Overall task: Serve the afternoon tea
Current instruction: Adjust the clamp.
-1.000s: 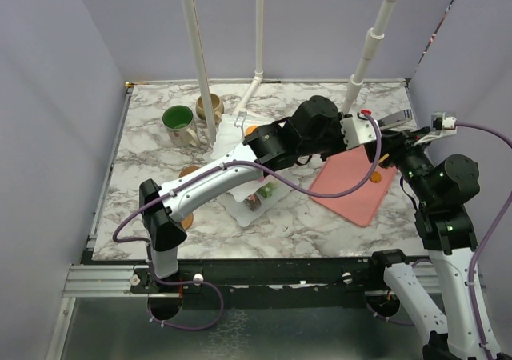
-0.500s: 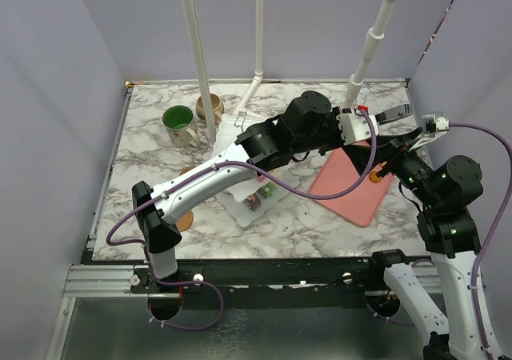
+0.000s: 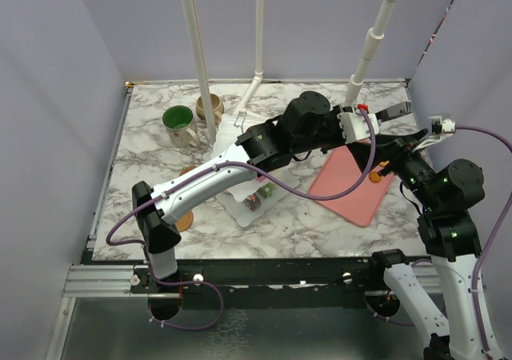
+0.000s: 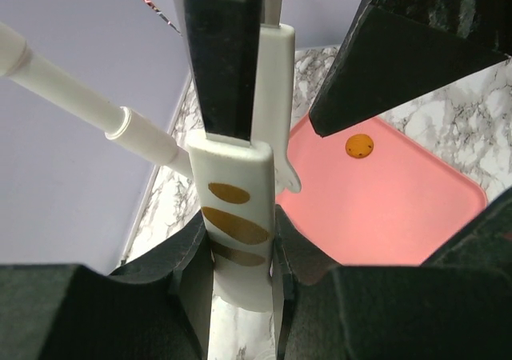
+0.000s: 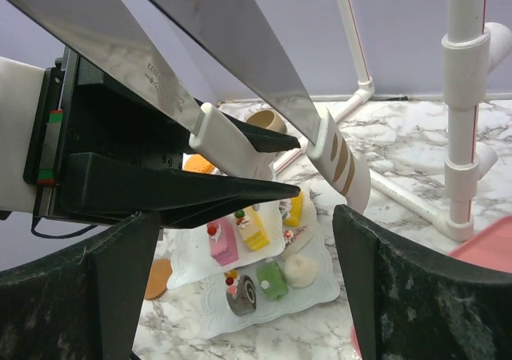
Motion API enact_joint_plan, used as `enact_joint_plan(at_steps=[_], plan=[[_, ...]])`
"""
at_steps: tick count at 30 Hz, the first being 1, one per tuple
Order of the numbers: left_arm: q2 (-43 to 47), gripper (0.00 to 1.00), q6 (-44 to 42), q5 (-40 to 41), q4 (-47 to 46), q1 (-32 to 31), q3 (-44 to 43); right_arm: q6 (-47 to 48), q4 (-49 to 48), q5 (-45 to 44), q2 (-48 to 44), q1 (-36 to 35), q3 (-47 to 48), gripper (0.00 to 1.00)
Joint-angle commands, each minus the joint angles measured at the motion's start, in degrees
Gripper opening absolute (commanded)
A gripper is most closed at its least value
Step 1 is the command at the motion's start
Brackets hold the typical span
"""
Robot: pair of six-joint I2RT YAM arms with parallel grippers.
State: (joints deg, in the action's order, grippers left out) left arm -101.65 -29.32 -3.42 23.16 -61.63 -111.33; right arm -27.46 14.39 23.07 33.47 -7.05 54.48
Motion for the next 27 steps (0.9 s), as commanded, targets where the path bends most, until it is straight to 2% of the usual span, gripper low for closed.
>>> enact_joint_plan(at_steps=[1, 13, 17, 27], plan=[[2.88, 0.00, -1.35, -0.79, 0.65, -1.08, 1.62, 3.28, 1.74, -7.07, -0.49, 0.19, 3.42, 0.90], [3.94, 0.00, -1.65, -0.92, 0.74, -1.06, 2.95, 6.28, 4.82, -8.51, 1.35, 0.20, 8.72, 0.89], [4.10, 0.00, -1.68, -0.88, 0.66, -1.12, 3.11, 4.53, 3.55, -5.04, 3.81, 0.19, 9.40, 0.88], [3.33, 0.00, -1.68, 0.12, 0.66, -2.05, 1.14, -0.18, -1.88, -0.84, 6.27, 0.19, 3.74, 0.84]])
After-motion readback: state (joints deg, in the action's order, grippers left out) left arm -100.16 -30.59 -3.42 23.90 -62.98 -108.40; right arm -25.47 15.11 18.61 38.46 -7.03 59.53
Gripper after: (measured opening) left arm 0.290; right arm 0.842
